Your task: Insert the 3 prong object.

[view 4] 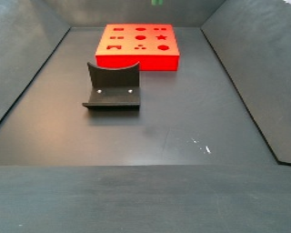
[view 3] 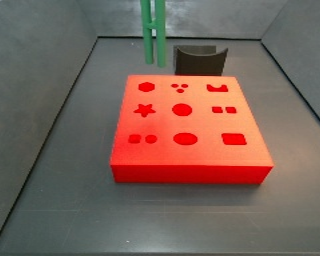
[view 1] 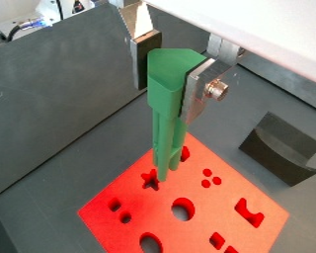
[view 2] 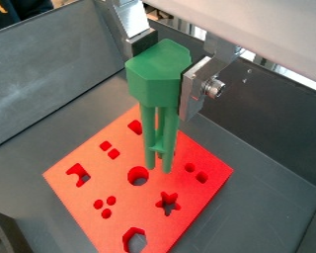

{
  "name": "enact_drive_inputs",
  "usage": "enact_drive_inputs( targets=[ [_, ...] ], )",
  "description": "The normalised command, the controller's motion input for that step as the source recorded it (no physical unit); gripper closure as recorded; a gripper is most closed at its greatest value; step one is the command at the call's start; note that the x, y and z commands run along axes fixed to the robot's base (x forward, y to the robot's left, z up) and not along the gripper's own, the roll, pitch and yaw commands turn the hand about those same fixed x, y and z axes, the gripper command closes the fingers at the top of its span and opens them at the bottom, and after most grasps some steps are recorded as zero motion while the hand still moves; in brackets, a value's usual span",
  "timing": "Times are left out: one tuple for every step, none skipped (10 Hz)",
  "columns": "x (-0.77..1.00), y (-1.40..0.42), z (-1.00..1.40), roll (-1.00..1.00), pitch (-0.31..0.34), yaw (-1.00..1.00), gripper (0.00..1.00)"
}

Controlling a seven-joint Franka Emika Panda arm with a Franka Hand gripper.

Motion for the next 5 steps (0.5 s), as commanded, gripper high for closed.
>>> enact_drive_inputs(
  targets=[
    [0.38, 0.07, -0.08, 0.00, 0.001, -0.20, 1.00],
    [0.62, 0.15, -0.09, -0.01, -0.003, -0.54, 1.00],
    [0.53, 0.21, -0.17, 0.00, -0.021, -0.70, 1.00],
    [0.50, 0.22, -0.17, 0.00, -0.004, -0.74, 1.00],
    [0.50, 0.23, -0.12, 0.00, -0.024, -0.75, 1.00]
  ],
)
